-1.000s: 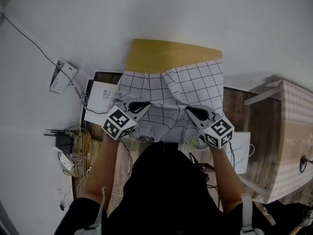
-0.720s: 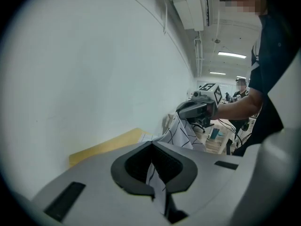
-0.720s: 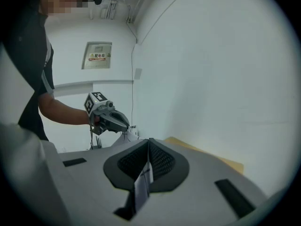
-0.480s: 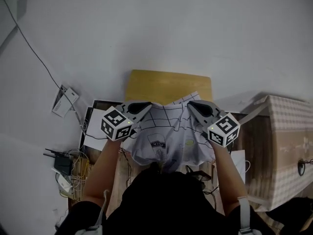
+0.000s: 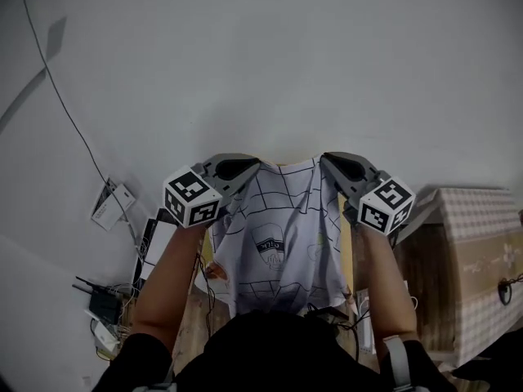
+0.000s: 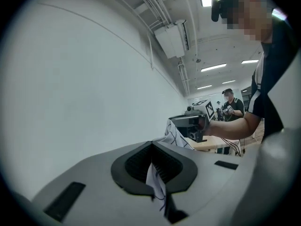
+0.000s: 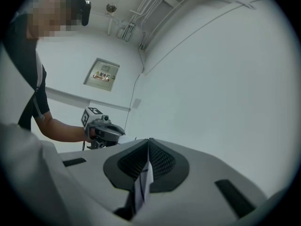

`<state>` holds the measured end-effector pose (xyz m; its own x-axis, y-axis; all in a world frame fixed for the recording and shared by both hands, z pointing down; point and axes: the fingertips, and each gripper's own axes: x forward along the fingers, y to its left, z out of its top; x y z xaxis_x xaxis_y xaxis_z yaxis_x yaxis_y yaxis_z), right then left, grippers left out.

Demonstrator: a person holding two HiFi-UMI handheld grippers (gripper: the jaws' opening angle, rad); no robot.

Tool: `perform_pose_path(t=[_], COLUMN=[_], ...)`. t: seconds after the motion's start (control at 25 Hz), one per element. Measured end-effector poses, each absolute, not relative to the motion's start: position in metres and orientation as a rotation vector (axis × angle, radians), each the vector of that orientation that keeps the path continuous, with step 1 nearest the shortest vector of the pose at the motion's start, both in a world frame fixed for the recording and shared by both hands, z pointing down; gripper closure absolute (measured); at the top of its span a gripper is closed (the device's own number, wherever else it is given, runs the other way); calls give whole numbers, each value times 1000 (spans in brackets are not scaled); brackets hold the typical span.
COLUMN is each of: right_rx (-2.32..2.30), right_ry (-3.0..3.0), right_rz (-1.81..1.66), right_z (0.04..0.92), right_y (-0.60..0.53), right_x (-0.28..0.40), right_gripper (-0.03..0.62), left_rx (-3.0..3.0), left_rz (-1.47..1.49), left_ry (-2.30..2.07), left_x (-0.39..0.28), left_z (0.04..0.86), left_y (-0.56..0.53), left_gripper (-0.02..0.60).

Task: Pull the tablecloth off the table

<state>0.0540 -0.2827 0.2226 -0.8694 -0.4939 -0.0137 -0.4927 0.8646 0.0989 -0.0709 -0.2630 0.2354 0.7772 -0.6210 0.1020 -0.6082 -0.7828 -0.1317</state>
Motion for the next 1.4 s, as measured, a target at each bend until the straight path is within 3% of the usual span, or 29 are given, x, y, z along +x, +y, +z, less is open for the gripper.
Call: perform_pose_path(t=[0.36, 0.84, 1.4], right_rx=[847, 879, 918], right_ry=[-3061, -3089, -3083], right_rz=[-348, -552, -554], right_z=[96, 83, 88], right_y=[-311, -285, -292], right_x=[63, 61, 64], right_gripper=[574, 574, 572], left_rx=[-2800, -2733, -2732], left_rz=[-160, 123, 149], left_ry=[870, 822, 822], left_x=[-62, -68, -72], left_z=[95, 81, 84], left_y=[-301, -280, -283], left_gripper=[571, 571, 569])
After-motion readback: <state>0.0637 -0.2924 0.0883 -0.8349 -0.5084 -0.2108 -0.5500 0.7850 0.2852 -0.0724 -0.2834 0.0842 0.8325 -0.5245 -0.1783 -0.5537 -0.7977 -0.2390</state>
